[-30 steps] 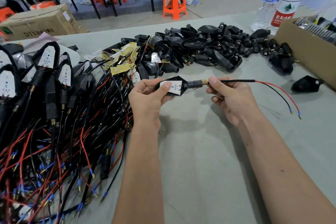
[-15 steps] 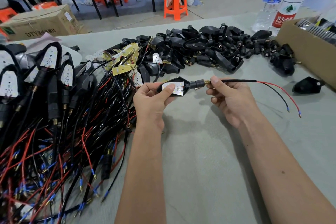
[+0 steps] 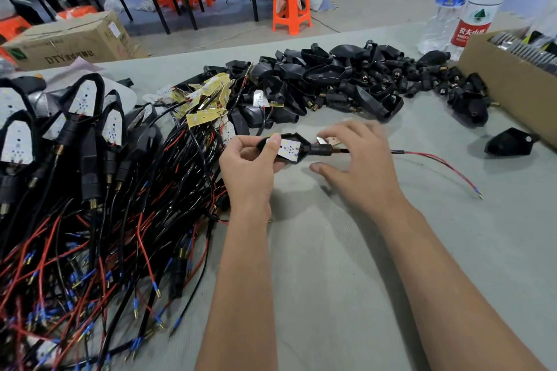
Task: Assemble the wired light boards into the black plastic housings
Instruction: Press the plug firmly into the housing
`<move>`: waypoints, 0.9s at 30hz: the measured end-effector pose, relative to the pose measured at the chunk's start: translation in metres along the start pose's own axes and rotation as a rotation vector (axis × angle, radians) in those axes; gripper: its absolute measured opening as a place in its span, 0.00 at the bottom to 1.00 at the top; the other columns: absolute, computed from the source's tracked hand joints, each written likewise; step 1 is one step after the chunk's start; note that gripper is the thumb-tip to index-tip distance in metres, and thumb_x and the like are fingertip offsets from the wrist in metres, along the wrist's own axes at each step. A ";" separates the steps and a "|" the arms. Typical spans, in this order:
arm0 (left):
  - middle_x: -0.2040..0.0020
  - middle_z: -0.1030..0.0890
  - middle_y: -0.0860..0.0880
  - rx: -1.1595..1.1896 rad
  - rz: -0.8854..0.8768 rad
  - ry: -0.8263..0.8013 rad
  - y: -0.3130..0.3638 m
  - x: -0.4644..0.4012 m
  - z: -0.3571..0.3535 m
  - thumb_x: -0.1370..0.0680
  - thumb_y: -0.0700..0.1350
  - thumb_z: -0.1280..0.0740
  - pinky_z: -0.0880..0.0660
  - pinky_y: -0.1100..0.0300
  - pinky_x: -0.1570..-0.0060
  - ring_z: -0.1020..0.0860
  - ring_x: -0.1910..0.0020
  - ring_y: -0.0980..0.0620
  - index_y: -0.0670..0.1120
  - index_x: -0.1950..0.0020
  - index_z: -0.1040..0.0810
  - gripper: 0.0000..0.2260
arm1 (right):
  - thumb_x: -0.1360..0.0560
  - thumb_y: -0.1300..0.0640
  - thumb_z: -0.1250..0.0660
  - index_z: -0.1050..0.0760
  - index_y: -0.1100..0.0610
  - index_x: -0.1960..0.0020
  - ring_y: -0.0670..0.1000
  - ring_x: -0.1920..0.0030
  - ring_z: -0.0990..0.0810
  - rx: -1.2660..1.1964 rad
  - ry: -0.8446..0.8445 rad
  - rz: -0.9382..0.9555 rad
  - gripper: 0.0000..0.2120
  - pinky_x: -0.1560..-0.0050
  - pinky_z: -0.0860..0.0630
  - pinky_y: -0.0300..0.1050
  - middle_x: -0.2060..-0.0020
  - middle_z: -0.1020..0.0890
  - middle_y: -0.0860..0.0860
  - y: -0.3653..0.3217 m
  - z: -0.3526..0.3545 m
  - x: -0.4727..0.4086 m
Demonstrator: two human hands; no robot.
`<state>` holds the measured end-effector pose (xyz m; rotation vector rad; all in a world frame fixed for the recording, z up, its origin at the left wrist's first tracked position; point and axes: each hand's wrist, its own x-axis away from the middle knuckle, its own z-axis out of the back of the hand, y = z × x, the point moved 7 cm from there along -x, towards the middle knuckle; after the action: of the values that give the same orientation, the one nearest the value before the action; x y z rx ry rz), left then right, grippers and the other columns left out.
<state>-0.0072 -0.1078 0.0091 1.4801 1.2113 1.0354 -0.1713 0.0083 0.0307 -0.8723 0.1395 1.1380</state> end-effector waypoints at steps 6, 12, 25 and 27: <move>0.55 0.18 0.47 -0.316 -0.250 0.106 0.010 0.003 0.006 0.27 0.41 0.22 0.17 0.51 0.55 0.16 0.54 0.44 0.46 0.53 0.25 0.12 | 0.27 0.53 0.22 0.14 0.49 0.46 0.49 0.54 0.18 -0.123 -0.079 -0.005 0.10 0.50 0.22 0.54 0.54 0.14 0.45 0.000 -0.008 0.003; 0.53 0.17 0.47 -0.548 -0.297 0.210 0.014 0.009 0.008 0.26 0.48 0.22 0.26 0.71 0.57 0.17 0.62 0.55 0.46 0.55 0.21 0.10 | 0.27 0.53 0.22 0.13 0.49 0.47 0.49 0.52 0.17 -0.086 -0.035 -0.020 0.09 0.50 0.22 0.54 0.54 0.14 0.45 -0.003 -0.001 0.003; 0.59 0.17 0.55 -0.367 -0.193 0.306 0.008 0.016 0.004 0.26 0.46 0.22 0.21 0.63 0.52 0.18 0.60 0.60 0.46 0.50 0.16 0.07 | 0.28 0.56 0.21 0.13 0.54 0.49 0.52 0.53 0.16 -0.192 0.085 0.004 0.08 0.51 0.20 0.56 0.56 0.13 0.48 -0.009 -0.001 0.005; 0.55 0.16 0.54 -0.392 -0.208 0.256 0.007 0.015 0.000 0.25 0.47 0.23 0.24 0.71 0.55 0.19 0.60 0.64 0.47 0.48 0.15 0.08 | 0.28 0.55 0.22 0.14 0.54 0.49 0.51 0.52 0.16 -0.181 0.077 -0.019 0.08 0.49 0.20 0.55 0.54 0.13 0.47 -0.007 -0.004 0.006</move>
<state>-0.0035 -0.0935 0.0172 0.9214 1.2235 1.2599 -0.1613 0.0094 0.0288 -1.0767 0.0924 1.1118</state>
